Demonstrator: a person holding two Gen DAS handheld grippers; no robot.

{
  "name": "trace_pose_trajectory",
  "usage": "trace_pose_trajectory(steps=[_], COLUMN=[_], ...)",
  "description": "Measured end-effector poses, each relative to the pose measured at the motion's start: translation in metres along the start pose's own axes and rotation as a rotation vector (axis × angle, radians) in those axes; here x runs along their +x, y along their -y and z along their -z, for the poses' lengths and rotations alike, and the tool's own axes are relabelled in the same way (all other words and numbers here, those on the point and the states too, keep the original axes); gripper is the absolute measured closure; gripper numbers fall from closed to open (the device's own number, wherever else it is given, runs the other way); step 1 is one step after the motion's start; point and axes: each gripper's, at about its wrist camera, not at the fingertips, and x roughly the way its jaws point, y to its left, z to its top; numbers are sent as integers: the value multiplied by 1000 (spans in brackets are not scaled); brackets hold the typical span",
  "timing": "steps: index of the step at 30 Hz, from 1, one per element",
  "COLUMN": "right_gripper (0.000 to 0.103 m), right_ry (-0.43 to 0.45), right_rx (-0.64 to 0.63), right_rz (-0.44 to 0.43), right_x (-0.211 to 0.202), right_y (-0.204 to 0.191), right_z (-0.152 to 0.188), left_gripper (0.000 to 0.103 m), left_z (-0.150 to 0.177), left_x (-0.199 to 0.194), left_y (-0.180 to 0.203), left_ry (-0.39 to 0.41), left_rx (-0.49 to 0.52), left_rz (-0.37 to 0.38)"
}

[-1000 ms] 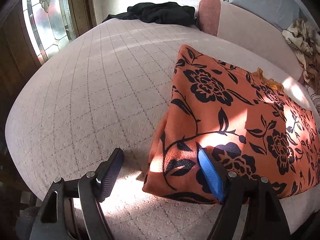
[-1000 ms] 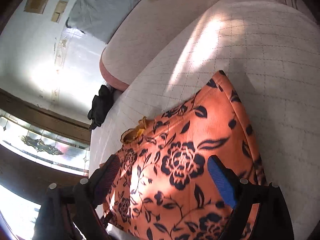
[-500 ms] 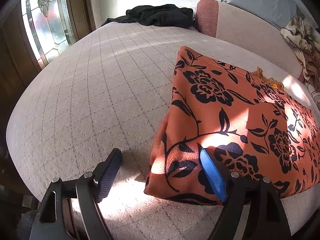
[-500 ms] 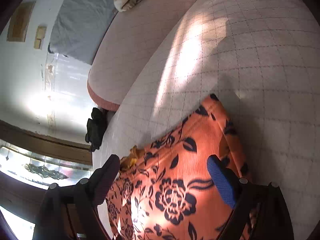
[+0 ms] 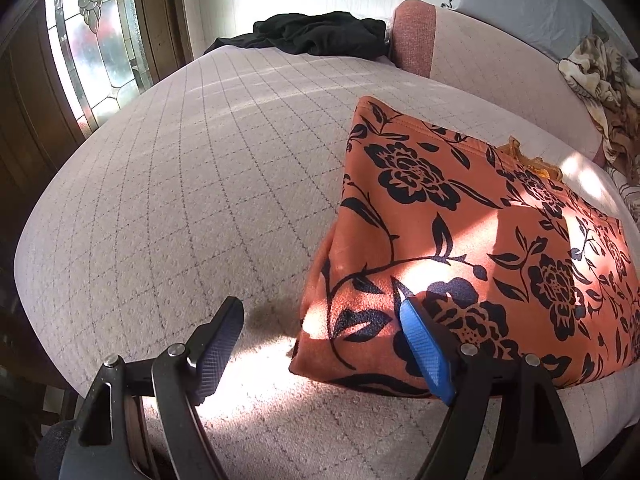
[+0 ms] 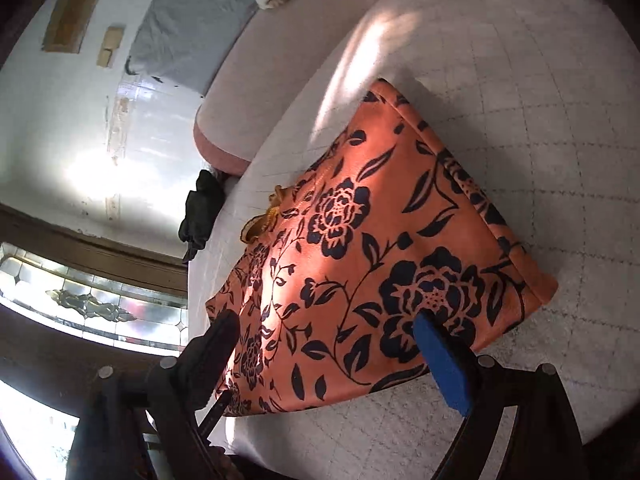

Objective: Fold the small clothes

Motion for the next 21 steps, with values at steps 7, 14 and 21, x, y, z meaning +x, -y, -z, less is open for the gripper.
trace_pose_trajectory(steps=[7, 14, 21], right_gripper=[12, 12, 10], right_ry=[-3, 69, 121], right_rx=[116, 213, 269], right_rz=[28, 47, 17], right_x=[-14, -17, -7], right_y=[37, 64, 70], right_z=[41, 22, 3], left_gripper=[22, 22, 22], left_z=[-3, -7, -1], left_x=[-33, -45, -30], left_y=[3, 44, 100], left_ry=[67, 75, 31], left_rx=[7, 91, 167], left_rz=[37, 110, 139])
